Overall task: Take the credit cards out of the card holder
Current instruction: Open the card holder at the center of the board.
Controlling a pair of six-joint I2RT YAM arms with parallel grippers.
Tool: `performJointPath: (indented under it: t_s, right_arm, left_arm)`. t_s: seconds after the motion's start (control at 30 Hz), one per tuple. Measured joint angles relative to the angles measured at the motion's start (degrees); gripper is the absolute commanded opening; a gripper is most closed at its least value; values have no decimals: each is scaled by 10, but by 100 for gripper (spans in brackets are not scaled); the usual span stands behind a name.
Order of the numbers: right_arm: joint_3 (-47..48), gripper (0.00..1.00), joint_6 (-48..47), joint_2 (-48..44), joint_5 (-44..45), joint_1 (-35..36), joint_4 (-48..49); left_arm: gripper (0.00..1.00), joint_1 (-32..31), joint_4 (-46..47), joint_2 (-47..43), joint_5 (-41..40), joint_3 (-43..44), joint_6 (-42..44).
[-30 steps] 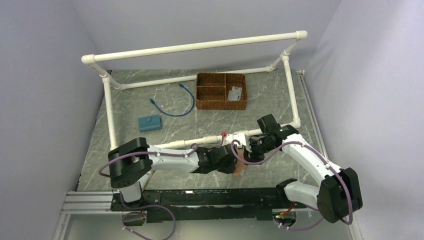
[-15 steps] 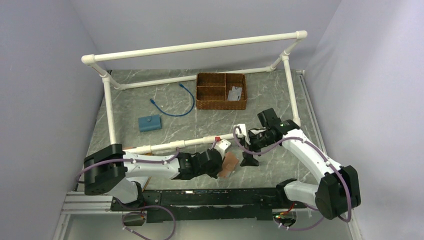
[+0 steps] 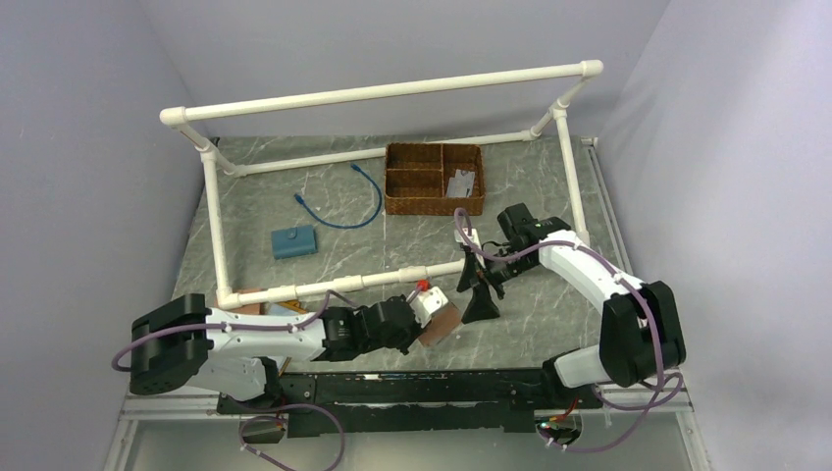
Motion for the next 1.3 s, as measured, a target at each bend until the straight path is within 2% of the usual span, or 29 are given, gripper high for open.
performJointPath:
  t_s: [0.1, 0.2, 0.33, 0.4, 0.47, 0.5, 0.53, 0.63, 0.67, 0.77, 0.87, 1.03, 1.13, 1.3]
  right_arm:
    - [0, 97, 5, 12, -11, 12, -1]
    - [0, 89, 23, 21, -11, 30, 5]
    - [0, 52, 45, 22, -11, 40, 20]
    - [0, 27, 53, 22, -11, 40, 24]
    - [0, 9, 57, 22, -11, 41, 26]
    - [0, 3, 57, 22, -12, 41, 27]
    - [0, 0, 56, 22, -11, 42, 26]
    - [2, 0, 42, 22, -11, 42, 23]
    - [2, 0, 37, 20, -8, 43, 20]
    - [1, 0, 24, -4, 18, 45, 22]
    - [-13, 0, 16, -69, 59, 45, 50]
    - [-34, 0, -10, -183, 147, 71, 105]
    - [-49, 0, -30, -191, 226, 130, 154]
    - [-146, 2, -45, -176, 366, 228, 243]
  left_arm:
    - [0, -2, 15, -4, 2, -2, 11]
    - [0, -5, 30, -6, 2, -2, 13]
    - [0, -9, 47, -21, 2, -6, 12]
    - [0, -9, 58, -32, 2, -13, 12]
    - [0, -10, 63, -42, 2, -18, 11]
    - [8, -10, 65, -45, 2, -21, 12]
    - [21, -10, 66, -46, 2, -23, 10]
    - [63, -10, 66, -50, -6, -27, -1]
    - [71, -10, 64, -53, -10, -27, -10]
    - [86, -10, 50, -79, -21, -33, -41]
    - [91, -5, 17, -136, -27, -41, -86]
    - [90, 18, -51, -239, -43, -46, -168]
    - [89, 32, -82, -274, -54, -50, -203]
    - [89, 40, -115, -285, -68, -57, -242]
